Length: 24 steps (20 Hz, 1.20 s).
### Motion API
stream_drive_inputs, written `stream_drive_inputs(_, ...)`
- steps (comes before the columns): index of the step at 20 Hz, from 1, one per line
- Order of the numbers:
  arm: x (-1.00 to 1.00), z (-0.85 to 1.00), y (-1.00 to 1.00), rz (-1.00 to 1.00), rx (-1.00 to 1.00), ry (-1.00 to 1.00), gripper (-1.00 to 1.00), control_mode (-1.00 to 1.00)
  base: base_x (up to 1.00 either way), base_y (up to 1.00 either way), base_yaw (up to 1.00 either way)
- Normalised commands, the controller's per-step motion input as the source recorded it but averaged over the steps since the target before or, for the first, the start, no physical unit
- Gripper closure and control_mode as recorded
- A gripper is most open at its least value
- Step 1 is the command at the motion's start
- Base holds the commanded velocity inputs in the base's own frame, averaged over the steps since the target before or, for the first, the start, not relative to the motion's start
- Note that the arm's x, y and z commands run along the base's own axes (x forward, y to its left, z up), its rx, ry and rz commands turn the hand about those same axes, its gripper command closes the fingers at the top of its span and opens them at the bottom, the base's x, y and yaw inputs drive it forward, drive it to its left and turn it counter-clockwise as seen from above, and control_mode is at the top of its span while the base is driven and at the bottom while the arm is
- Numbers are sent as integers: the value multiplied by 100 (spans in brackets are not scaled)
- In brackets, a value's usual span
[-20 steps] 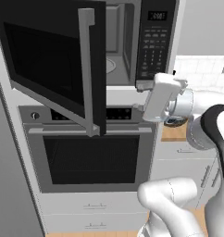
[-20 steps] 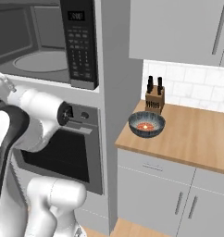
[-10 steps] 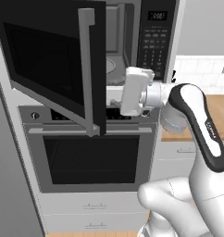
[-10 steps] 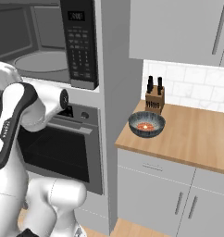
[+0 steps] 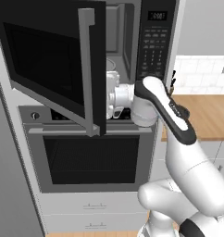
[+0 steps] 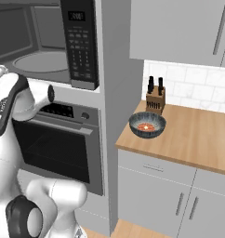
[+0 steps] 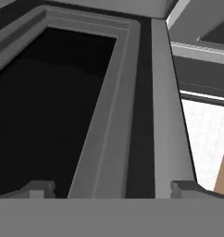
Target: Open the microwave, place the bowl with waffle inside the microwave, then close the microwave door and turn it on.
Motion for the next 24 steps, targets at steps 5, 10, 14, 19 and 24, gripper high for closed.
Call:
stream_drive_inputs(5,-8,-1,84,17,-1,0,-100,-100,0,0,0)
stream_drive_inputs(10,-24,0,69,15,-1,-8,-100,-100,0,0,0)
stream_drive_inputs(14,-28,0,5,2,0,-11,-100,-100,0,0,0)
stream_drive_inputs(19,-23,0,0,0,0,-8,-100,-100,0,0,0)
stream_drive_inputs(24,-13,0,14,5,0,-8,-100,-100,0,0,0)
